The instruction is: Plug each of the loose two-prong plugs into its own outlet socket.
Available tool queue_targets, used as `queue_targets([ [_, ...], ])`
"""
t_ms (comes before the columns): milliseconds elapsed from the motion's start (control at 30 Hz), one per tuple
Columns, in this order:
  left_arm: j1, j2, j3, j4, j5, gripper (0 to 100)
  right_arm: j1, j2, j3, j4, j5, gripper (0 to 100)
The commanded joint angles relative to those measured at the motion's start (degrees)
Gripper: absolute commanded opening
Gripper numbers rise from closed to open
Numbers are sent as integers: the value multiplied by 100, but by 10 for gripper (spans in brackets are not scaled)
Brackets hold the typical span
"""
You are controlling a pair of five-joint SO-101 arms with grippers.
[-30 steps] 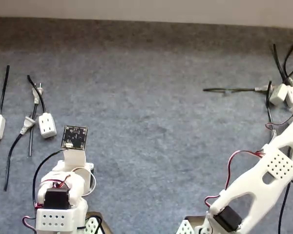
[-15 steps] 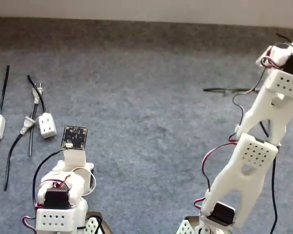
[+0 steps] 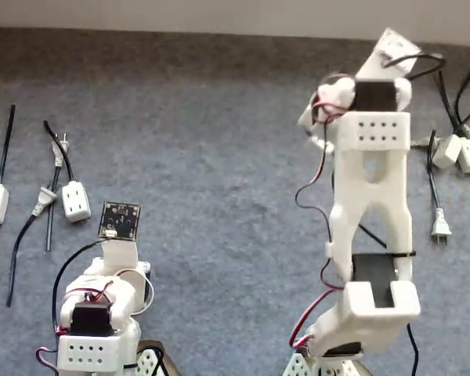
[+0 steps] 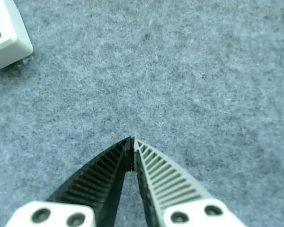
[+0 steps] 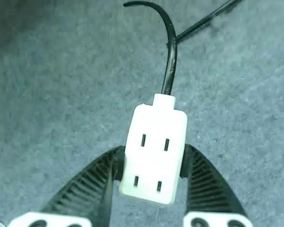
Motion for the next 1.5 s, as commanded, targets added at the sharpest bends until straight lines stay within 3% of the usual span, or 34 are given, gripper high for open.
queue_targets([
  [0, 92, 13, 92, 26, -18, 16, -198, -620, 1675, -831, -105, 126],
  [333, 92, 13, 92, 26, -18, 16, -1165, -1095, 5323, -4347, -79, 126],
  [533, 92, 13, 92, 26, -18, 16, -1657, -1121, 6791, -6167, 141, 128],
  [800, 92, 13, 92, 26, -18, 16, -1481, -1103, 6976, -6343, 413, 224],
  [967, 92, 13, 92, 26, -18, 16, -1464, -1156, 6958, -6343, 413, 231],
  [1300, 119, 13, 92, 26, -18, 16, -576, -1218, 6774, -6334, 378, 231],
  [1467, 127, 13, 92, 26, -9, 16, -356, -2202, 6756, -6079, 422, 231],
])
